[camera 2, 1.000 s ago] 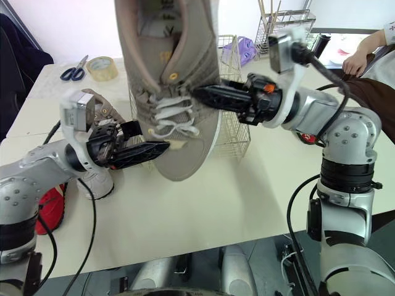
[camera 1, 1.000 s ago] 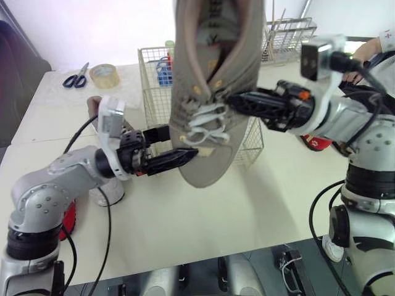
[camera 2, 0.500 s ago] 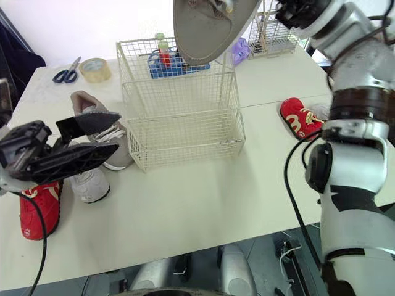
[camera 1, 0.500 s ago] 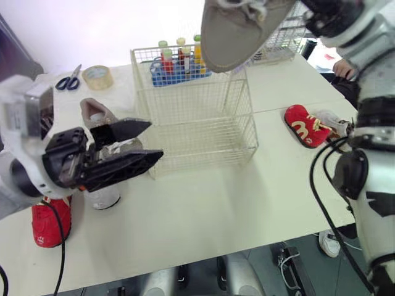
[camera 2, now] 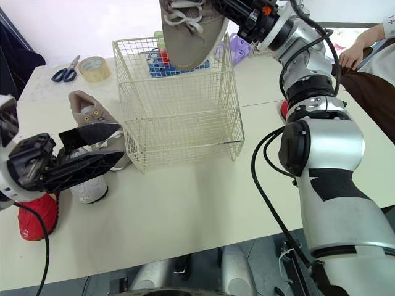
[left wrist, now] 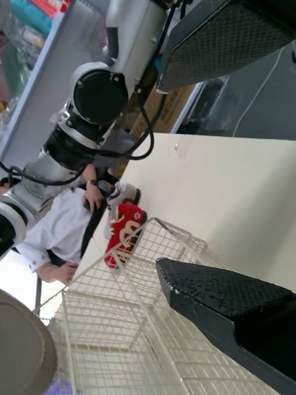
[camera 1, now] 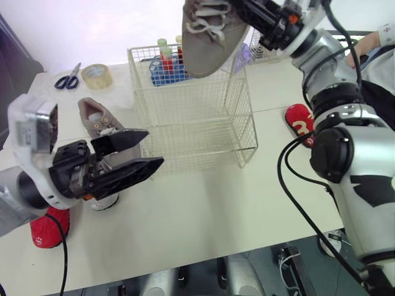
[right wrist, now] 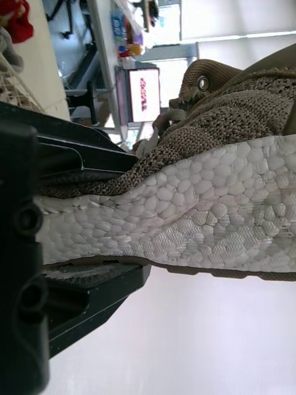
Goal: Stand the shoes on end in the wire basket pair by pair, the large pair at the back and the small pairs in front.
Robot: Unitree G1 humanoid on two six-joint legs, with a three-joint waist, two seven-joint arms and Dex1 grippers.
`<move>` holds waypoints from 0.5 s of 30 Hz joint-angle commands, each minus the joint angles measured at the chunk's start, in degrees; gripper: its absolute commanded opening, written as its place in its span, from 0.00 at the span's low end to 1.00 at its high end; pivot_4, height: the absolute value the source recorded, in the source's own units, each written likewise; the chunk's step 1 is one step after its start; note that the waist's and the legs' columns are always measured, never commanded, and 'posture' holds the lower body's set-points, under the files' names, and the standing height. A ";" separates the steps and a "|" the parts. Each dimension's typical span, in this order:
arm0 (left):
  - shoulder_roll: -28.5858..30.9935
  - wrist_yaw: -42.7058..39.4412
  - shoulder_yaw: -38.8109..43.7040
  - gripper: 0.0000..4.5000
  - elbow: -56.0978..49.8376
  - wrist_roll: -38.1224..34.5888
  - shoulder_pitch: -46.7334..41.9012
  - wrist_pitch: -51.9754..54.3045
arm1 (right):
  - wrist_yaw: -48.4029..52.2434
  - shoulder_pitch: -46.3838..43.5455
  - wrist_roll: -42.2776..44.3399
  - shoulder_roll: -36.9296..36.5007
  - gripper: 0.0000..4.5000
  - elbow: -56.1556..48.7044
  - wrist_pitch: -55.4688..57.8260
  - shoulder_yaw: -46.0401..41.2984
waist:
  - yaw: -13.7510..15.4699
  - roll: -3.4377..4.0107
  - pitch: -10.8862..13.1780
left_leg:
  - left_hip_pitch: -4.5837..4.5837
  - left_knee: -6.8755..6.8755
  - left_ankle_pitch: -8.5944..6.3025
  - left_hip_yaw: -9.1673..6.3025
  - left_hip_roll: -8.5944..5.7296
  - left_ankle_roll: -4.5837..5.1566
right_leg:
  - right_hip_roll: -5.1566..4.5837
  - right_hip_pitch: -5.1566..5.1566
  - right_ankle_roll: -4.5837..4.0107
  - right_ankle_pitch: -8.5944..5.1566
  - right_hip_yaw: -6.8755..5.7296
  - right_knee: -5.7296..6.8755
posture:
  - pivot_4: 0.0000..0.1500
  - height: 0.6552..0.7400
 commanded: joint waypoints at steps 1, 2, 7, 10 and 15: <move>-0.57 0.15 2.43 0.98 -1.49 -0.19 1.29 -1.74 | -1.20 -3.27 -0.85 -1.68 0.27 -1.58 -2.71 -2.54 | -0.04 0.00 0.00 | 0.00 0.00 0.00 0.00 0.00 0.00 | 0.00 0.00 0.00 0.00 0.00 0.00 | 1.00 1.00; -0.73 0.23 2.41 0.98 -1.63 -0.16 1.63 -1.98 | -2.09 -2.79 -2.56 -1.86 0.27 -1.63 -4.74 -1.71 | -0.04 0.00 0.00 | 0.00 0.00 0.00 0.00 0.00 0.00 | 0.00 0.00 0.00 0.00 0.00 0.00 | 1.00 1.00; -0.93 0.21 1.15 0.98 -1.46 0.42 1.88 -2.87 | -3.43 -0.76 -8.44 -1.49 0.27 -1.02 -8.95 0.39 | -0.12 0.00 0.00 | 0.00 0.00 0.02 0.00 0.00 -0.02 | 0.02 -0.01 0.00 0.00 0.00 0.02 | 1.00 1.00; -0.74 -0.08 -0.11 0.98 -0.68 1.12 1.17 -3.14 | -3.92 0.34 -9.91 -0.40 0.27 -0.22 -8.32 0.23 | -0.13 0.00 0.00 | 0.02 0.01 0.04 0.00 0.00 -0.01 | 0.04 0.00 0.00 0.00 0.00 0.03 | 1.00 1.00; -0.62 0.26 -2.35 0.98 -0.29 2.38 -0.21 -3.49 | -4.21 2.06 -10.70 0.88 0.27 0.91 -4.49 -0.83 | -0.08 -0.01 -0.01 | 0.02 0.02 0.07 0.00 0.00 -0.04 | 0.04 0.01 -0.02 0.02 0.00 0.06 | 1.00 1.00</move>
